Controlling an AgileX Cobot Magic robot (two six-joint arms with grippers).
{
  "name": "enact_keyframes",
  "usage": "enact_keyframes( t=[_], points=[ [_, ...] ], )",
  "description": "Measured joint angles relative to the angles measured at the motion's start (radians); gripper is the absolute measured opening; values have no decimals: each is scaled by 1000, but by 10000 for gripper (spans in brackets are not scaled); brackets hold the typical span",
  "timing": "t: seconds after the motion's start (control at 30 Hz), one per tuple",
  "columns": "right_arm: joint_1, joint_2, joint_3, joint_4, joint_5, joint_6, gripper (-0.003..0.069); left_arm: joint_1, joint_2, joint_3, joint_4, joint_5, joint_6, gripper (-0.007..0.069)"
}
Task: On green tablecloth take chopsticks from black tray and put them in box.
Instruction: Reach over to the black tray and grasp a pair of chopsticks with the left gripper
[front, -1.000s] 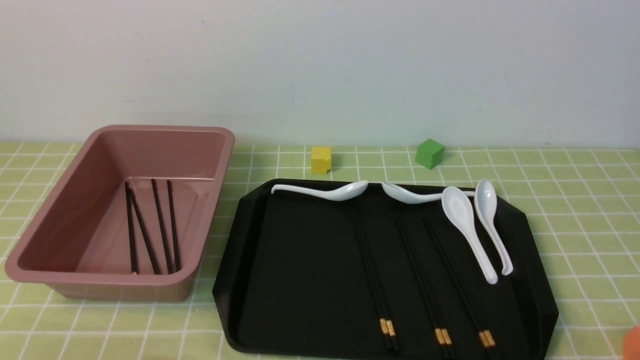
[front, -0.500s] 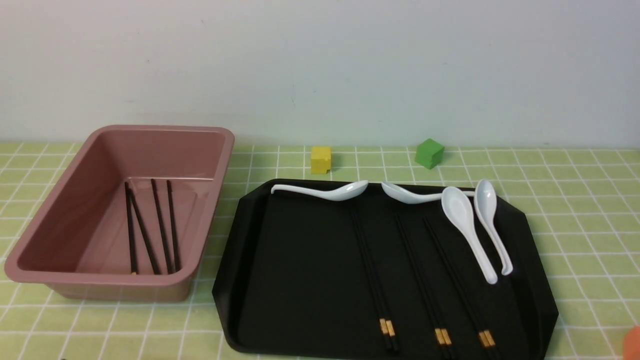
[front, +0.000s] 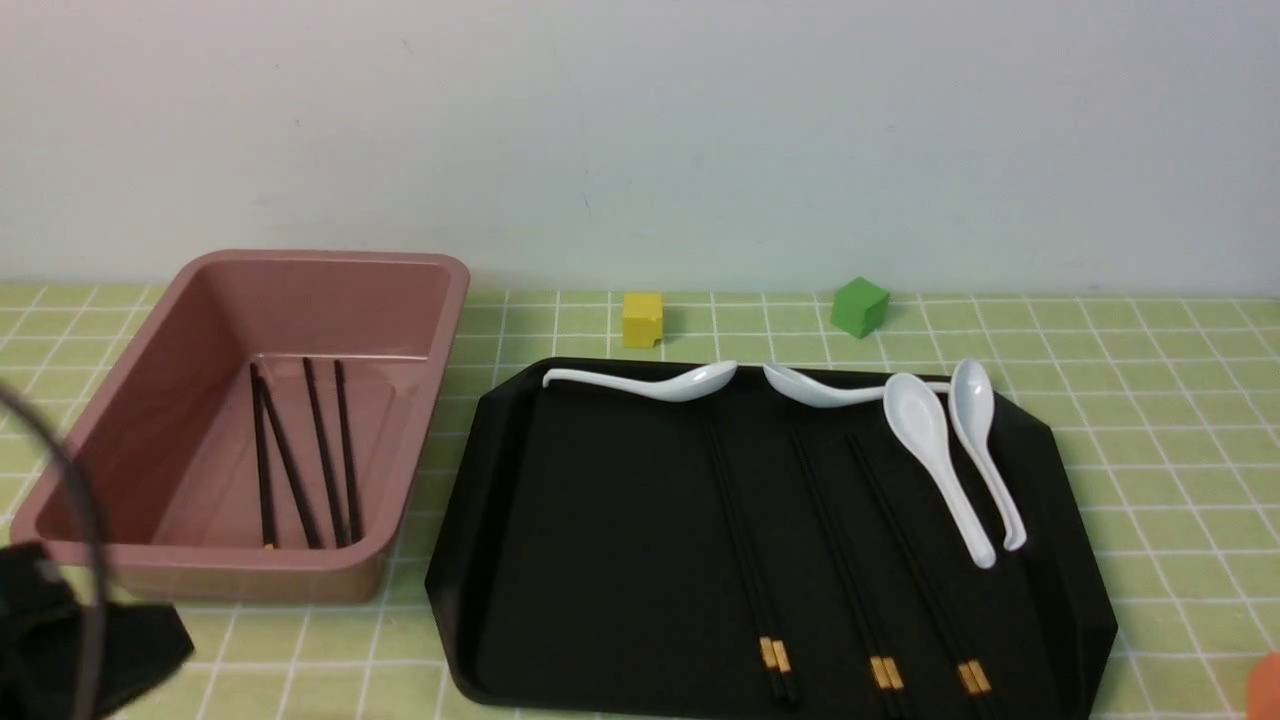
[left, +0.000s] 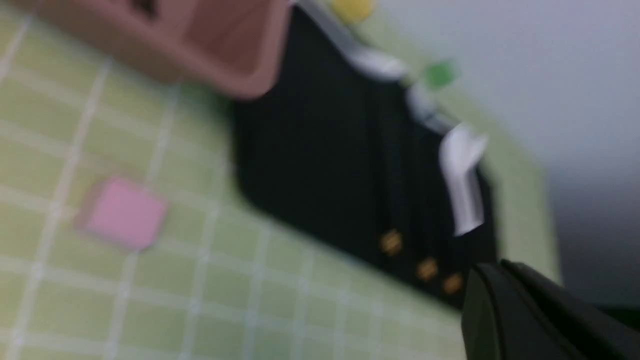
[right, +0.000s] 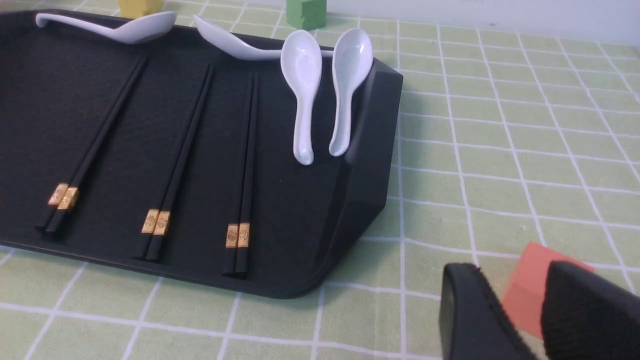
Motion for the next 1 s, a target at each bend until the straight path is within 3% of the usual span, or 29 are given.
enact_keyframes(
  t=[0.1, 0.2, 0.37, 0.6, 0.67, 0.8, 1.0],
  points=[
    [0, 0, 0, 0, 0, 0, 239, 0, 234, -115, 107, 213, 15, -13],
    [0, 0, 0, 0, 0, 0, 239, -1, 396, -193, 105, 283, 40, -13],
    [0, 0, 0, 0, 0, 0, 239, -117, 537, -278, 44, 233, 34, -13],
    [0, 0, 0, 0, 0, 0, 239, -398, 761, -452, 162, 141, -185, 11],
    [0, 0, 0, 0, 0, 0, 239, -439, 830, -513, 206, 144, -234, 44],
    [0, 0, 0, 0, 0, 0, 239, -544, 1045, -721, 315, 195, -291, 187],
    [0, 0, 0, 0, 0, 0, 239, -606, 1317, -1008, 347, 265, -325, 360]
  ],
)
